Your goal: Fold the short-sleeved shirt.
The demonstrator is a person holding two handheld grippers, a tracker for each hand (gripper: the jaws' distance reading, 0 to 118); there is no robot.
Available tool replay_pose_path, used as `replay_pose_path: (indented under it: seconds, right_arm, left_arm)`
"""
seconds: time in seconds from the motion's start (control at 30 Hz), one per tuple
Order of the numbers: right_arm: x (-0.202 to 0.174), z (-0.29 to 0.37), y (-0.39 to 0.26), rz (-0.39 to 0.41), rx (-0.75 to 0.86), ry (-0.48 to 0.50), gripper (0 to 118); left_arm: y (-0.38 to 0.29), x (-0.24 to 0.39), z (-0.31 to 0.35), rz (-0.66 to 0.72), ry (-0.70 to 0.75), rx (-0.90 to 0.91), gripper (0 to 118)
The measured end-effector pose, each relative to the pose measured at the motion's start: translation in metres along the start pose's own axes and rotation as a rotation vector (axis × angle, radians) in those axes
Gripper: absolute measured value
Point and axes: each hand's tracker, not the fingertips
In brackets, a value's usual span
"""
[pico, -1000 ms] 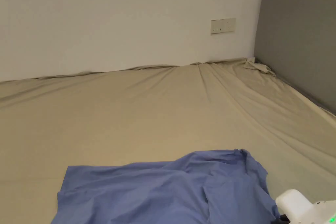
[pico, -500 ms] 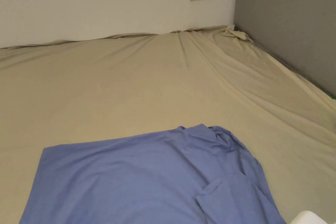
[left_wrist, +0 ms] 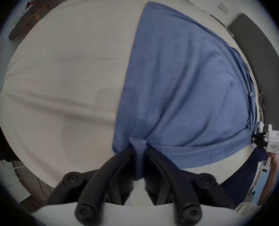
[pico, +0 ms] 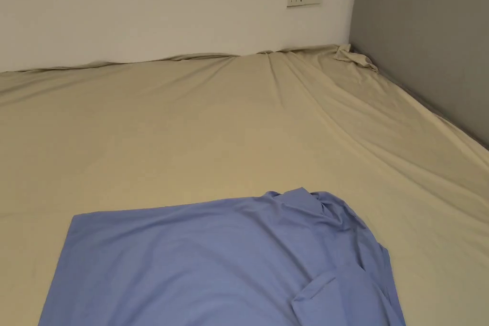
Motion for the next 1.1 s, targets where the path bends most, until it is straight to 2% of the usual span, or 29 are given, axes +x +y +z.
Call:
replay_pose_path:
  seconds: [0.03,0.07,0.1,0.13,0.17,0.27,0.37,0.4,0.43,0.47,0.5,0.53,0.57,0.6,0.67,0.8,0.93,0.97,1.0,1.03,1.07,1.1]
  right_arm:
    - [0.000,0.005,-0.001,0.002,0.012,-0.014,62]
    - [0.002,0.017,-0.002,0.015,0.050,-0.012,100]
    - [0.005,0.029,-0.001,0.018,0.105,-0.005,118]
    - [0.008,0.046,0.001,-0.005,0.176,0.007,116]
    - [0.011,0.072,0.006,-0.040,0.317,0.031,116]
    - [0.018,0.113,0.034,-0.168,0.486,0.005,118]
    - [0.012,0.129,0.063,-0.267,0.649,-0.002,117]
    - [0.008,0.128,0.070,-0.271,0.670,-0.001,115]
    - [0.001,0.127,0.076,-0.279,0.696,-0.005,103]
    - [-0.006,0.125,0.082,-0.273,0.692,-0.007,71]
    - [-0.013,0.119,0.088,-0.265,0.681,-0.013,22]
    - [-0.020,0.113,0.088,-0.264,0.677,-0.023,2]
    - [-0.024,0.105,0.089,-0.255,0.671,0.005,2]
    - [-0.027,0.100,0.090,-0.231,0.652,0.069,2]
    - [-0.034,0.090,0.086,-0.255,0.645,0.095,2]
    - [-0.035,0.080,0.076,-0.238,0.616,0.100,2]
    - [-0.037,0.079,0.071,-0.247,0.606,0.113,2]
    - [-0.043,0.084,0.071,-0.244,0.605,0.106,2]
    - [-0.044,0.084,0.070,-0.245,0.605,0.107,2]
    - [-0.045,0.084,0.069,-0.244,0.603,0.111,2]
    - [-0.046,0.086,0.068,-0.241,0.601,0.115,2]
    - [-0.046,0.087,0.068,-0.237,0.601,0.115,2]
  left_arm:
    - [-0.001,0.005,0.009,-0.032,0.028,0.033,109]
    - [-0.002,0.011,0.019,-0.062,0.055,0.056,118]
    - [-0.001,0.015,0.028,-0.081,0.067,0.087,118]
    - [-0.001,0.019,0.055,-0.073,0.066,0.239,118]
    - [-0.004,0.029,0.071,-0.077,-0.010,0.259,118]
    - [0.003,0.054,0.102,-0.072,-0.070,0.346,118]
    - [0.023,0.081,0.098,-0.088,-0.075,0.361,118]
    - [0.025,0.089,0.096,-0.095,-0.080,0.366,118]
    - [0.031,0.085,0.084,-0.085,-0.074,0.382,118]
    - [0.033,0.086,0.079,-0.073,-0.075,0.399,113]
    - [0.032,0.088,0.078,-0.057,-0.086,0.410,89]
    - [0.032,0.090,0.076,-0.052,-0.099,0.409,50]
    - [0.031,0.097,0.072,-0.044,-0.122,0.392,7]
    - [0.029,0.099,0.070,-0.031,-0.145,0.378,0]
    - [0.025,0.100,0.068,-0.053,-0.188,0.337,0]
    - [0.016,0.083,0.068,-0.063,-0.141,0.324,0]
    - [0.010,0.048,0.066,-0.002,-0.098,0.259,0]
    - [0.007,0.040,0.062,-0.030,-0.047,0.230,19]
    - [0.004,0.038,0.058,-0.096,0.021,0.199,100]
    - [0.003,0.037,0.052,-0.163,0.097,0.146,118]
    - [0.000,0.033,0.040,-0.211,0.163,0.025,115]
    - [0.002,0.033,0.048,-0.234,0.145,0.092,115]
